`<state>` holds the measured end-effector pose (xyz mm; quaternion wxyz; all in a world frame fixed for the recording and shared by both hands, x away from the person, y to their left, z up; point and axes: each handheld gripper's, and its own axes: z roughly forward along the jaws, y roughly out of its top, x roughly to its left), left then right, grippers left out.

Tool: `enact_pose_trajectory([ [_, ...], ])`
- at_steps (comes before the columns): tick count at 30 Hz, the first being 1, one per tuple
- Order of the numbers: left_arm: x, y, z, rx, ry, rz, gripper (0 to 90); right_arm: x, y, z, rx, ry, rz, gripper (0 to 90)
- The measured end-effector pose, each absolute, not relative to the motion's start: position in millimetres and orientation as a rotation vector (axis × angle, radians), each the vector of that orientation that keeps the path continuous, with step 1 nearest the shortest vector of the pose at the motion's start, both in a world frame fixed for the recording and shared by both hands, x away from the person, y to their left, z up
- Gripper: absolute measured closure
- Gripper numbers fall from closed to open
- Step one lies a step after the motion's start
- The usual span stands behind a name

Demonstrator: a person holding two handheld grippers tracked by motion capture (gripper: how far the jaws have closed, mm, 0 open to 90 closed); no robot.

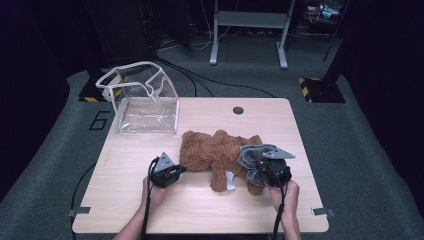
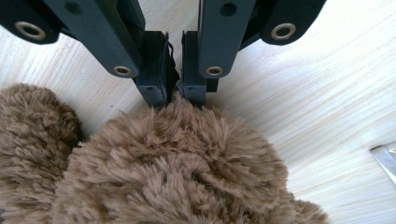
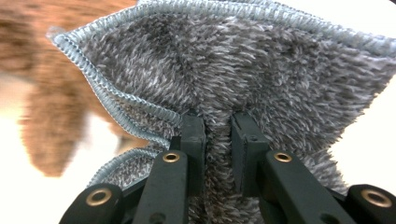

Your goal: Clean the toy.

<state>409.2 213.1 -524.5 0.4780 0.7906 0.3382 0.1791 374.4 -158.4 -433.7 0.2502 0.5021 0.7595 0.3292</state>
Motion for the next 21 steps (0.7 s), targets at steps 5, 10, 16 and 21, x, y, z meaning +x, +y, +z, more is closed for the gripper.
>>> enact_pose_trajectory([
  [5, 409.4, 212.7, -524.3, 1.943, 0.818, 0.442, 83.0, 380.8, -190.4, -443.7, 1.474, 1.998, 0.869, 77.0],
  [10, 408.9, 211.1, -524.8, 1.943, 0.821, 0.449, 82.6, 383.9, -198.8, -452.1, 1.516, 1.982, 0.859, 77.0],
  [16, 409.1, 211.0, -524.4, 1.965, 0.814, 0.446, 79.1, 392.4, -195.6, -459.0, 1.524, 1.995, 0.853, 76.9],
  [21, 408.1, 211.3, -524.8, 1.976, 0.835, 0.407, 64.1, 397.5, -198.2, -461.3, 1.547, 1.980, 0.861, 76.9],
])
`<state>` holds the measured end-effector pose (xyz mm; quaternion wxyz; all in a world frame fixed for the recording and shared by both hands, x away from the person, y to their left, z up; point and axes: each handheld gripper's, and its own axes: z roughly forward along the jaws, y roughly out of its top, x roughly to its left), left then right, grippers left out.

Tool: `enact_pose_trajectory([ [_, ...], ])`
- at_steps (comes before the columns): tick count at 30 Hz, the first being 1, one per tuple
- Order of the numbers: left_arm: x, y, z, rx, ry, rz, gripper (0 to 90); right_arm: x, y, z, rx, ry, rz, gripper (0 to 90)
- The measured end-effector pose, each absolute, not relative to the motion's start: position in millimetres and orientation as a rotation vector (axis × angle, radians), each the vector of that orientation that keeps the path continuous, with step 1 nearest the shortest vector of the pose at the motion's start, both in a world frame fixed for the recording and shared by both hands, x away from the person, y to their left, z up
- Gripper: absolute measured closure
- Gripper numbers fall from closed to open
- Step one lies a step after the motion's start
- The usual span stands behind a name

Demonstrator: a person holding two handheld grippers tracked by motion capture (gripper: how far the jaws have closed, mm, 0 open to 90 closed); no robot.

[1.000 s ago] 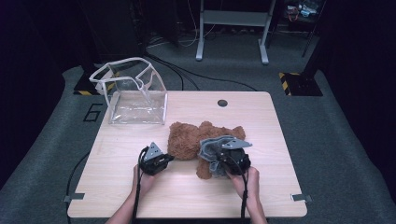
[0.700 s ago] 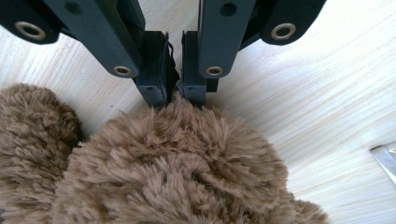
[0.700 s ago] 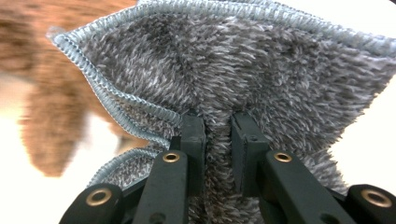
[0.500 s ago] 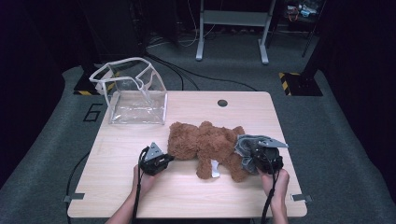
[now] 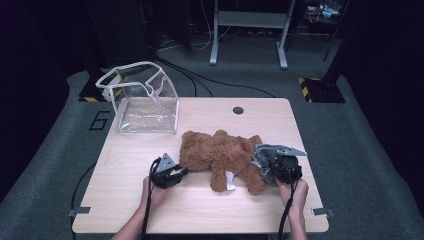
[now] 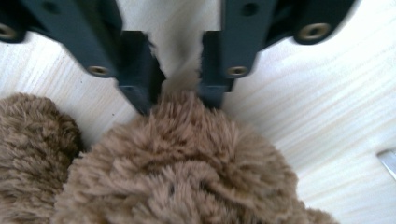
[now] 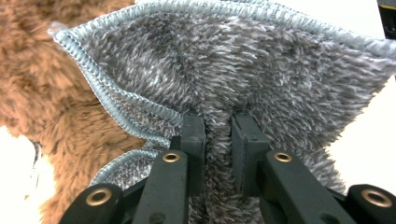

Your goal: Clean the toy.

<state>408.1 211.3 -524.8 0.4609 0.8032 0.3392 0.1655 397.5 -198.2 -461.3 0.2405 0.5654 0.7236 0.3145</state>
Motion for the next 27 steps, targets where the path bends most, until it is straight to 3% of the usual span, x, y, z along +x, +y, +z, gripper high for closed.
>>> enact_pose_trajectory([
  [7, 393.4, 200.6, -518.6, 1.971, 0.888, 0.386, 34.4, 395.5, -211.9, -457.1, 1.559, 1.955, 0.853, 76.9],
  [13, 379.6, 178.2, -516.6, 1.996, 0.899, 0.387, 23.1, 393.4, -223.5, -457.4, 1.572, 1.927, 0.837, 76.9],
  [27, 373.5, 114.8, -512.8, 2.022, 0.866, 0.349, 17.3, 396.0, -229.2, -460.9, 1.587, 1.931, 0.825, 76.9],
])
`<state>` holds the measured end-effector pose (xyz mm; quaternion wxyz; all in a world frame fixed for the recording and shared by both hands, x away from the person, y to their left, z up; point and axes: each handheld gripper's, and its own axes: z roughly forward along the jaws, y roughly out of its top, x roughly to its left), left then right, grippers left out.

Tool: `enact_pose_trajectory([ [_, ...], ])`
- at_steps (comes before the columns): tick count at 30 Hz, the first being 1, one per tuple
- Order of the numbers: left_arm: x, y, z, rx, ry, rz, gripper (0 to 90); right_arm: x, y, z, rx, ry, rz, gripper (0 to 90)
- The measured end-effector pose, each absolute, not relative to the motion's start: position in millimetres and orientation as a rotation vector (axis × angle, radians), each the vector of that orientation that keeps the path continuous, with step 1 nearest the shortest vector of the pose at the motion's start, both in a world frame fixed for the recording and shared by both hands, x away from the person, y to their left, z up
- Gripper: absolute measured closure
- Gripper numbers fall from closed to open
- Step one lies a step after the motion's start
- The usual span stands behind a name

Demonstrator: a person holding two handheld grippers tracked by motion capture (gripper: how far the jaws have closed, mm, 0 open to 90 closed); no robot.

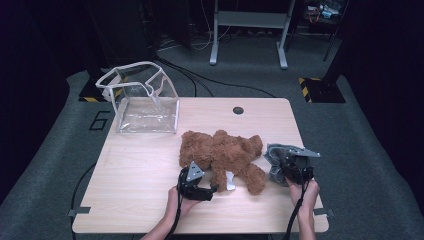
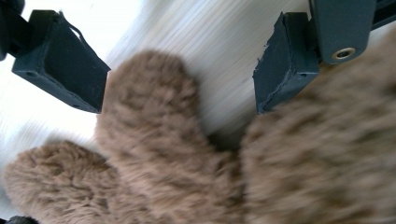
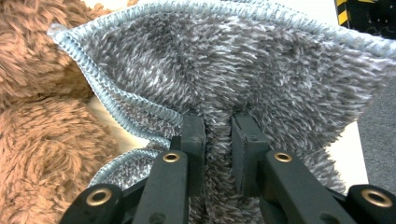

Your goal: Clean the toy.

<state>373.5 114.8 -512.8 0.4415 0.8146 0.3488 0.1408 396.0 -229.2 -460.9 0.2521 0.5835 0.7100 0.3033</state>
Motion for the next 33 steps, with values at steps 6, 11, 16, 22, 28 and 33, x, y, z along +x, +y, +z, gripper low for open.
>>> enact_pose_trajectory([
  [6, 378.8, 93.8, -517.9, 2.042, 0.874, 0.351, 17.5, 396.3, -229.6, -462.6, 1.592, 1.937, 0.824, 76.9],
  [11, 382.9, 86.4, -519.7, 2.071, 0.873, 0.355, 22.2, 395.2, -232.3, -464.2, 1.593, 1.933, 0.827, 76.8],
  [16, 383.1, 80.3, -521.9, 2.086, 0.880, 0.365, 30.5, 394.3, -232.1, -465.2, 1.608, 1.928, 0.829, 76.8],
  [22, 382.6, 76.7, -524.1, 2.083, 0.892, 0.388, 50.8, 395.4, -231.6, -464.9, 1.597, 1.932, 0.829, 76.8],
  [28, 383.6, 78.9, -521.4, 2.048, 0.871, 0.420, 64.7, 395.4, -230.1, -465.8, 1.610, 1.928, 0.839, 76.7],
  [33, 388.6, 81.6, -513.8, 2.019, 0.843, 0.447, 68.6, 396.0, -229.8, -466.7, 1.613, 1.931, 0.839, 76.7],
])
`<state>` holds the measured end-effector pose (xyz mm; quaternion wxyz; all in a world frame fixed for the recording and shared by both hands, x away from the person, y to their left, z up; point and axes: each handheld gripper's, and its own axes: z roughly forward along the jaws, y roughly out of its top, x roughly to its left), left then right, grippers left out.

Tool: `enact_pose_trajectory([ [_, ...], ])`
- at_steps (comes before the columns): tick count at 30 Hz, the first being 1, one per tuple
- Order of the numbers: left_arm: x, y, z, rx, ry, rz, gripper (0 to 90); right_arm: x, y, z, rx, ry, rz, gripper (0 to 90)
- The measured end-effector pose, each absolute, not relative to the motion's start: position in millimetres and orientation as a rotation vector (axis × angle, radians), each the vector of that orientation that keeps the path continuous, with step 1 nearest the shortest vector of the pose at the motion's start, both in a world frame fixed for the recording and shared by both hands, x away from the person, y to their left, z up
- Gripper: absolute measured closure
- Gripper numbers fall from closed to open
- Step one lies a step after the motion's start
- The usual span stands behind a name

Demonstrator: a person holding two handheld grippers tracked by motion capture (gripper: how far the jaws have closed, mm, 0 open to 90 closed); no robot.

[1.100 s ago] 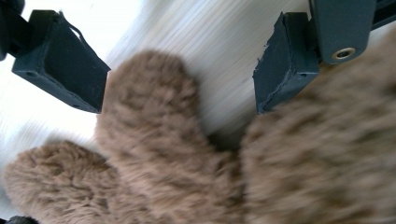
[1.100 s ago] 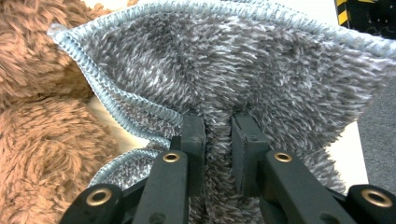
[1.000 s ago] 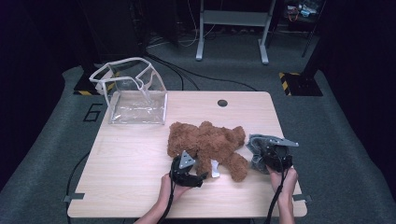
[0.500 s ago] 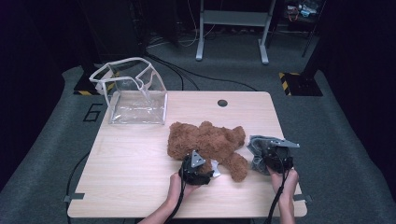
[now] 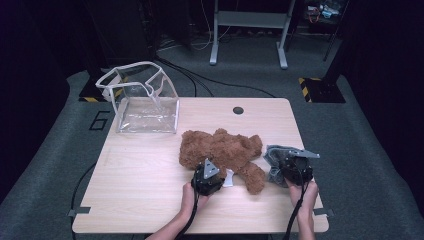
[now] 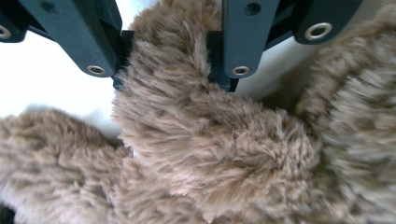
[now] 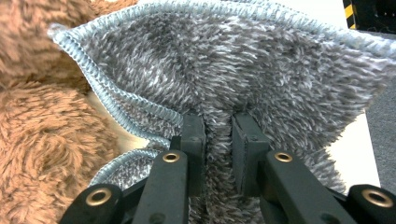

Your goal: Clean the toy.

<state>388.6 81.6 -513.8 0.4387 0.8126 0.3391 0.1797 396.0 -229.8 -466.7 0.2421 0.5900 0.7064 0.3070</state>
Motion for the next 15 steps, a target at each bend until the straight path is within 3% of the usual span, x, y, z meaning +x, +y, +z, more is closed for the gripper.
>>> enact_pose_trajectory([
  [15, 418.1, 84.6, -481.3, 1.997, 0.747, 0.487, 71.7, 396.9, -227.9, -465.2, 1.598, 1.941, 0.828, 76.5],
])
